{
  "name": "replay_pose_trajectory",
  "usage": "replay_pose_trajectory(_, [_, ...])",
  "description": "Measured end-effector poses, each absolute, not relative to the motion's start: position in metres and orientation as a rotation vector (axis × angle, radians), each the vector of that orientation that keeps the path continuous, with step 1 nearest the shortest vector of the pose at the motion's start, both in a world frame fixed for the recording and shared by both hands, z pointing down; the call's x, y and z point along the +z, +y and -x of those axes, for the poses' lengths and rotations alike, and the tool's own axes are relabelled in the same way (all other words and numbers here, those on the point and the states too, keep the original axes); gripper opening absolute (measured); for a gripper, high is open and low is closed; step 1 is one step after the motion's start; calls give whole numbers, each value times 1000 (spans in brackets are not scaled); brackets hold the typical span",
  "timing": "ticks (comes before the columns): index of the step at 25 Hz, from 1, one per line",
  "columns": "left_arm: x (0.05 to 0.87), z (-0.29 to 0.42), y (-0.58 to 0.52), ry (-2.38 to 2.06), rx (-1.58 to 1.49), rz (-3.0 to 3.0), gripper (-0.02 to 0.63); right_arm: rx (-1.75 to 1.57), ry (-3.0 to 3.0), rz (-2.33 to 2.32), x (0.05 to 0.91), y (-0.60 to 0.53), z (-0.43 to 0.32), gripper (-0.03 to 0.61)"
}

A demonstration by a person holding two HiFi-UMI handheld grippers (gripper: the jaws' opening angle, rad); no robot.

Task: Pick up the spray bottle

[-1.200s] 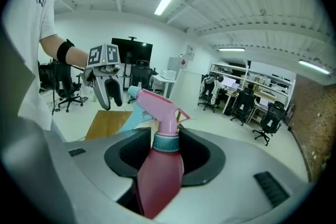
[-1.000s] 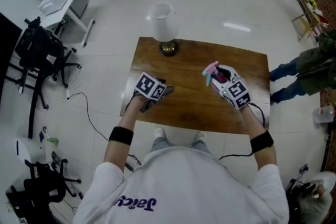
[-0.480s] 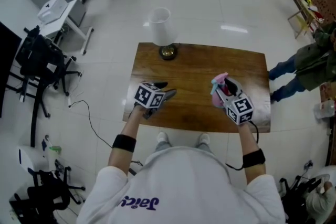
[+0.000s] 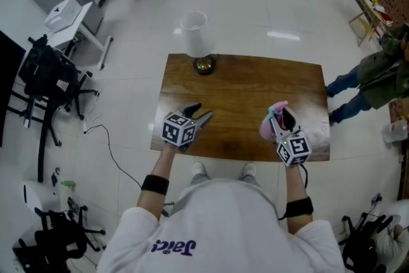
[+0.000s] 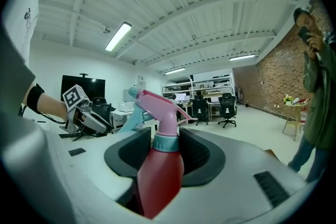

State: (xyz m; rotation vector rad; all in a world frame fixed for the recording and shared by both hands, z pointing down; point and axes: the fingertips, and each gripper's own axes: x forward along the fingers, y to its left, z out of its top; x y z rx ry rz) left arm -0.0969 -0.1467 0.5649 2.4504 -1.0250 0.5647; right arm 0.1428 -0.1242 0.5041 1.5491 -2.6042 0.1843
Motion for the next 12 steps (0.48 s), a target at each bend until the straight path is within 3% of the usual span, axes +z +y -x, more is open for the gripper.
replay_pose_trajectory(12, [540,106,-138,-1218,312,-2569,232,215,-2616,-1663,518,-99,-149,173])
